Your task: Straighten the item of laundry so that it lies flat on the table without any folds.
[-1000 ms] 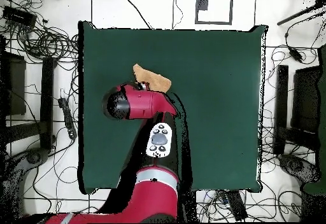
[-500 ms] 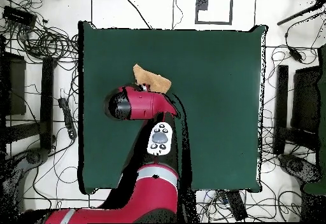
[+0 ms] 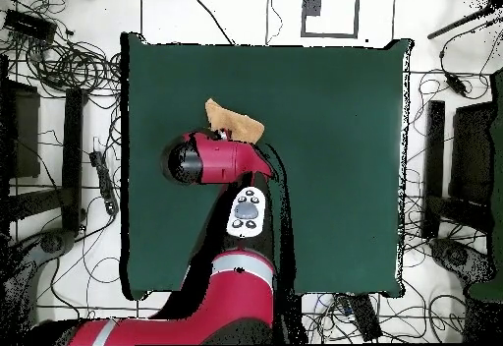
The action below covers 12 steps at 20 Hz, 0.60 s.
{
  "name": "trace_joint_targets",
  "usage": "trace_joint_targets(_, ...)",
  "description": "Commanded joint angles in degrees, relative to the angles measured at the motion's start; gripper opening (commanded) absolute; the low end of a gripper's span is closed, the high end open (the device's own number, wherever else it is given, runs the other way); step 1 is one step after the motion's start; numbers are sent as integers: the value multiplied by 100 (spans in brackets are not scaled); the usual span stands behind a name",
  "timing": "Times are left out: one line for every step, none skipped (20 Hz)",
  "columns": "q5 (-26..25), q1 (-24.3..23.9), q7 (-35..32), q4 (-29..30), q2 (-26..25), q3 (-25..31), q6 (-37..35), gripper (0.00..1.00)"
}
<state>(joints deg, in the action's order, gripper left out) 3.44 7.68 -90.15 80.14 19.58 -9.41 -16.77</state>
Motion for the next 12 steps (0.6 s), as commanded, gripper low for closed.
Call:
trace_joint_targets(70, -34, -801, -69, -507, 417, -627, 100)
trace_joint_targets(65, -42, -798, -74, -526, 421, -603, 100)
trace_joint_targets(54, -49, -788, -79, -541, 421, -589, 100)
trace_joint_targets(46, -53, -778, -95, -561, 426, -579, 100)
trace_joint_targets(45, -57, -776, -103, -579, 430, -577, 100)
trace_joint_targets(49, -65, -768, -138, -605, 444, -585, 100)
trace_joint_targets(43, -73, -759, -154, -628, 452, -573, 100)
trace_joint_targets(38, -66, -746, -192, -645, 446, -597, 100)
trace_joint_targets(30, -72, -732, -210, -664, 455, -588, 100)
trace_joint_targets(35, -78, -734, -216, -679, 468, -579, 100)
trace_joint_targets(32, -85, -727, -223, -689, 479, -577, 100)
trace_joint_targets(29, -89, -722, -220, -684, 486, -584, 100)
